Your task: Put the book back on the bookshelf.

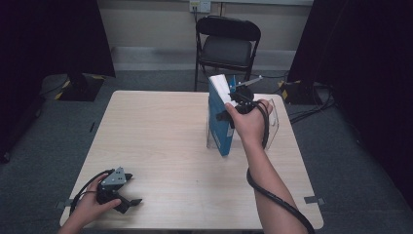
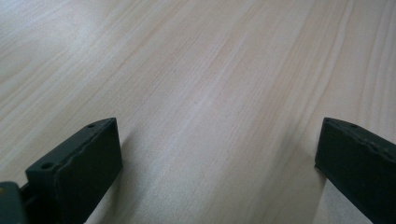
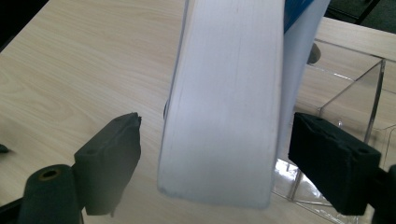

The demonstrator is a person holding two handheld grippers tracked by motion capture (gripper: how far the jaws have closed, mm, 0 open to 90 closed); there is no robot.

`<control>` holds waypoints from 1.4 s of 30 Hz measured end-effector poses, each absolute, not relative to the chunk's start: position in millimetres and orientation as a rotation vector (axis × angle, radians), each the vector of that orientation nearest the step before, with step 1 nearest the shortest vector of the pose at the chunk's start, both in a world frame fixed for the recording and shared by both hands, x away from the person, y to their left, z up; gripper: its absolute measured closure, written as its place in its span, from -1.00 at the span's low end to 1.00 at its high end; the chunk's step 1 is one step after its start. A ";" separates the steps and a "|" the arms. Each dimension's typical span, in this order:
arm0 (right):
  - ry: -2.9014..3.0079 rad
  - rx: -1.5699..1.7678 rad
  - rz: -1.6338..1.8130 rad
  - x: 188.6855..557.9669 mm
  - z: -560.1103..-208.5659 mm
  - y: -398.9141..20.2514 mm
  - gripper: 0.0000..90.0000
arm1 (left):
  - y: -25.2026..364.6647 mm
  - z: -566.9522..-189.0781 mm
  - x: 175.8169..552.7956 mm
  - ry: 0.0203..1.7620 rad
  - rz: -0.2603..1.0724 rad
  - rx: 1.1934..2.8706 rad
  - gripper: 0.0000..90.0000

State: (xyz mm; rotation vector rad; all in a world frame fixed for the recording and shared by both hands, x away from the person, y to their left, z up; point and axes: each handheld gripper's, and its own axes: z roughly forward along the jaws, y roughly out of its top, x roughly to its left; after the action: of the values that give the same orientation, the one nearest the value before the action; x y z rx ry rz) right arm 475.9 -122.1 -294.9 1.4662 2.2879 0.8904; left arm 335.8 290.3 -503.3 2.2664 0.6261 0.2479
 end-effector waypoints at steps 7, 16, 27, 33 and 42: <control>2.316 1.450 0.862 469.4 -295.1 -124.8 -0.63 | 290.3 -503.3 335.8 0.627 0.249 2.267 -1.00; 2.342 1.416 0.933 459.0 -296.5 -129.2 -0.63 | 290.3 -503.3 335.8 0.627 0.249 2.267 -1.00; 2.394 1.385 0.964 441.1 -306.8 -136.8 -0.61 | 290.1 -503.8 335.6 0.629 0.253 2.261 -1.00; 2.424 1.354 0.956 433.6 -316.5 -140.8 -0.59 | 290.0 -503.8 335.4 0.630 0.253 2.261 -1.00; 2.456 1.305 0.975 423.6 -331.3 -143.6 -0.58 | 290.0 -503.9 335.3 0.631 0.253 2.260 -1.00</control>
State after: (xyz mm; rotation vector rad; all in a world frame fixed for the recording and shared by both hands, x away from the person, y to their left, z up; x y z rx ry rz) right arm 423.6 -143.6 -331.3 1.3053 2.4556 0.9750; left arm 335.3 290.0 -503.9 2.2599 0.6306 0.2533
